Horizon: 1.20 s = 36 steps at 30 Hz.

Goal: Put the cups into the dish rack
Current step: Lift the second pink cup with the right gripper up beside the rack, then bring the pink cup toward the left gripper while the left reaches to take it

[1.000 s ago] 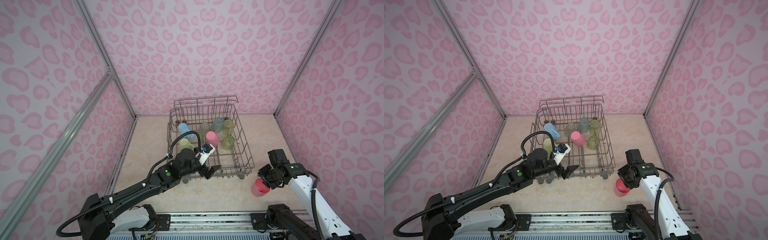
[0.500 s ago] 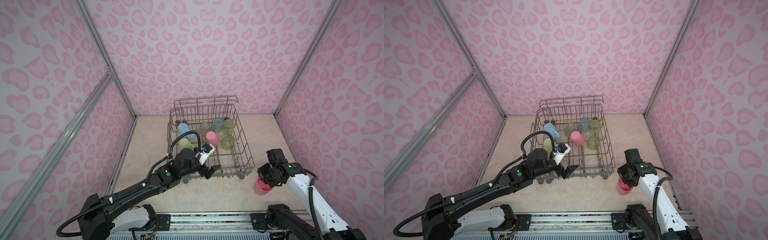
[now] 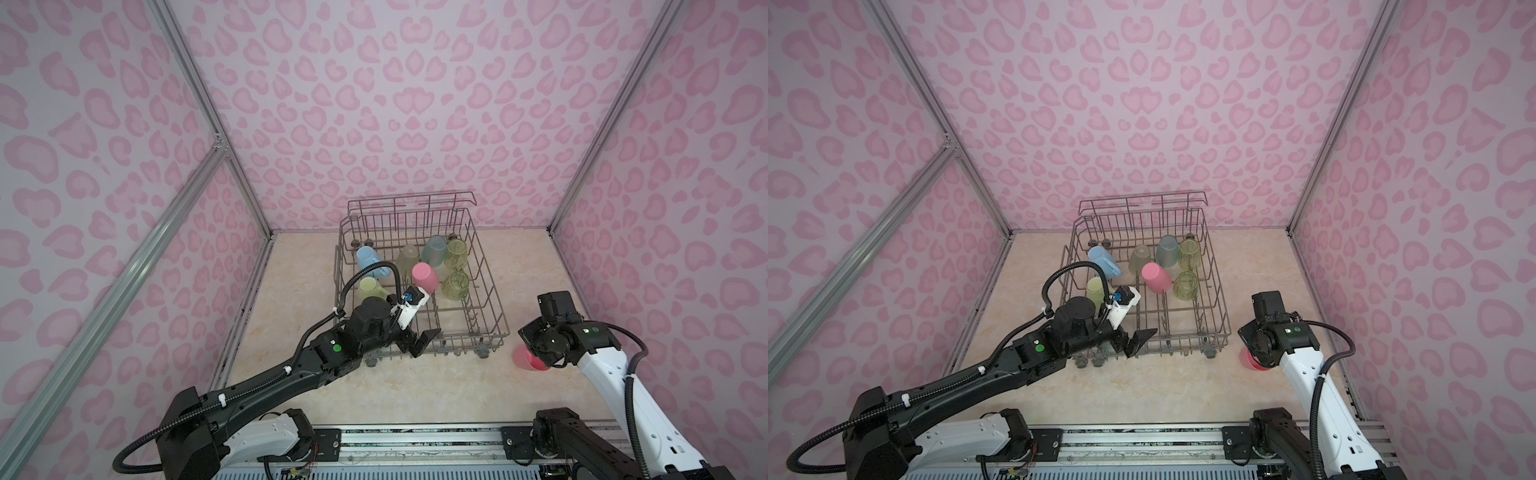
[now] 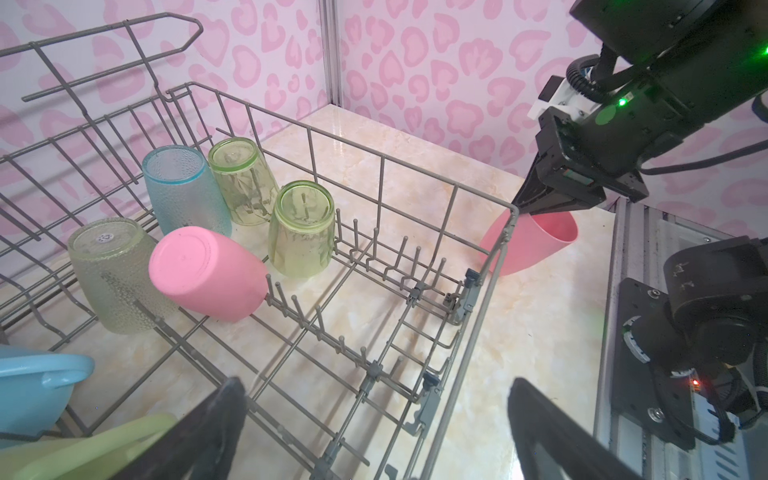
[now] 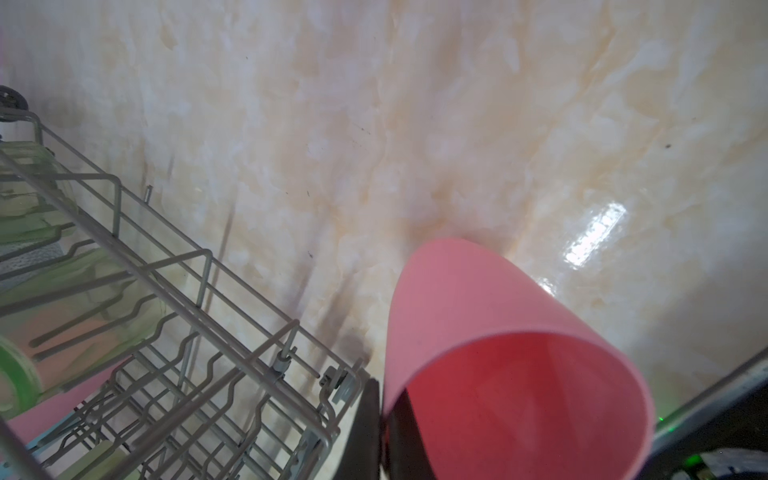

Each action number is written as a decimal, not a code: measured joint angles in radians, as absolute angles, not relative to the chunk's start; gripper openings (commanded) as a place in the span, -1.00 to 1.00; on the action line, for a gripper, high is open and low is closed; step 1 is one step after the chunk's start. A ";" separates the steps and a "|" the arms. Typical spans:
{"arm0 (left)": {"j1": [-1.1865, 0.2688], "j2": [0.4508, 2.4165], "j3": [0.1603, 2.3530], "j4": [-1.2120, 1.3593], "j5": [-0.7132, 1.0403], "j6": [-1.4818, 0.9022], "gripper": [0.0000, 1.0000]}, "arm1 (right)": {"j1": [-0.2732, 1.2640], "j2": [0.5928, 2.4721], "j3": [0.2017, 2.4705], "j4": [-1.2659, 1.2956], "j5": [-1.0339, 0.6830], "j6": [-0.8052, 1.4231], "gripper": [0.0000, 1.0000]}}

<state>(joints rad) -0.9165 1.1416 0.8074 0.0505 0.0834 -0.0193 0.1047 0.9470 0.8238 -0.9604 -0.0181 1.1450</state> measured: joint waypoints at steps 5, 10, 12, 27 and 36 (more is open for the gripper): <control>-0.916 1.153 0.810 0.046 0.058 -0.035 0.99 | 0.105 0.954 0.904 -0.971 0.040 1.113 -1.00; -0.890 1.167 0.842 0.030 0.053 -0.086 0.97 | 0.105 0.968 1.008 -0.966 0.117 1.062 -1.00; -0.859 1.171 0.866 0.024 0.057 -0.126 0.97 | 0.105 0.978 1.051 -0.961 0.142 1.038 -1.00; -0.704 1.214 1.033 -0.007 0.164 -0.512 0.96 | 0.432 1.074 1.269 -0.661 0.444 0.828 -1.00; -0.642 1.216 1.076 -0.036 0.175 -0.704 0.96 | 0.629 1.064 1.163 -0.301 0.490 0.584 -1.00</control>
<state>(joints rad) -0.6422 1.2163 1.0763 -0.0357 0.1749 -0.7036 0.6289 1.0637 1.1629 -0.3012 0.4896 0.5842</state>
